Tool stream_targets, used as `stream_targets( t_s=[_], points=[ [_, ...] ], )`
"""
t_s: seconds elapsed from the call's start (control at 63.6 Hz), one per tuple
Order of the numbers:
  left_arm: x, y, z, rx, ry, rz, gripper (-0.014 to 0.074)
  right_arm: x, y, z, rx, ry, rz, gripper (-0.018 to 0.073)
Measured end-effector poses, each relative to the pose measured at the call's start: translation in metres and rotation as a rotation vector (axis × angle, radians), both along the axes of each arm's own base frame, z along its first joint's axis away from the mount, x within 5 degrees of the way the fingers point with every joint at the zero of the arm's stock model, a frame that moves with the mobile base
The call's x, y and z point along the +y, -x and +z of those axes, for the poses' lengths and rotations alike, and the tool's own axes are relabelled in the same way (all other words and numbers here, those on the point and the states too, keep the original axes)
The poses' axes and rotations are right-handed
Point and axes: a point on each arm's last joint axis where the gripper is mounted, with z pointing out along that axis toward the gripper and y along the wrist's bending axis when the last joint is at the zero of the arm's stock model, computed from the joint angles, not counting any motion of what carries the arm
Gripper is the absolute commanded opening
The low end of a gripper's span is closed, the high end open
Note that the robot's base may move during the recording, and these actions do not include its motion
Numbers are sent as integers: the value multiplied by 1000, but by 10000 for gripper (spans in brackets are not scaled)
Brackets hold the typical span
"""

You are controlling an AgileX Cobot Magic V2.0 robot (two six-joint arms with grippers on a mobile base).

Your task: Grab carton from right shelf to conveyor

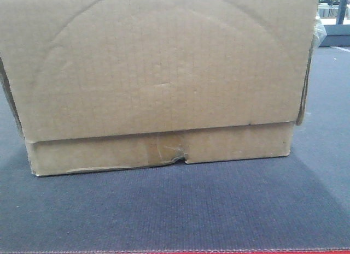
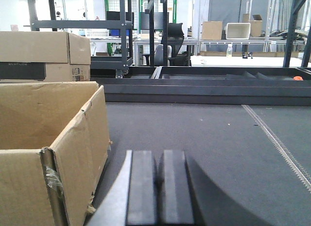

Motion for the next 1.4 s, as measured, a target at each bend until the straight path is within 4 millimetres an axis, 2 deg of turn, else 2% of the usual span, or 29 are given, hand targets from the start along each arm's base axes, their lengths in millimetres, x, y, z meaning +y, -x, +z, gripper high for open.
stream_targets(
  t_s=[0.126,0.204,0.251,1.194,1.305,1.399],
  points=[
    [0,-10,-40,-1,4,-10,13,0,0,0,-3,0,0,-67],
    [-1,-13,-56,-1,8,-15,13,0,0,0,-4,0,1,-67],
    [-1,-13,-59,3,10,-16,13,0,0,1,-6,-1,1,-67],
    [-1,-14,-59,-5,10,-17,13,-1,0,1,-13,24,-23,-67],
    [-1,-14,-59,-5,10,-17,13,0,-4,-6,0,40,-44,-67],
    [-1,-14,-59,-5,10,-17,13,4,-11,-21,18,69,-49,-67]
  ],
)
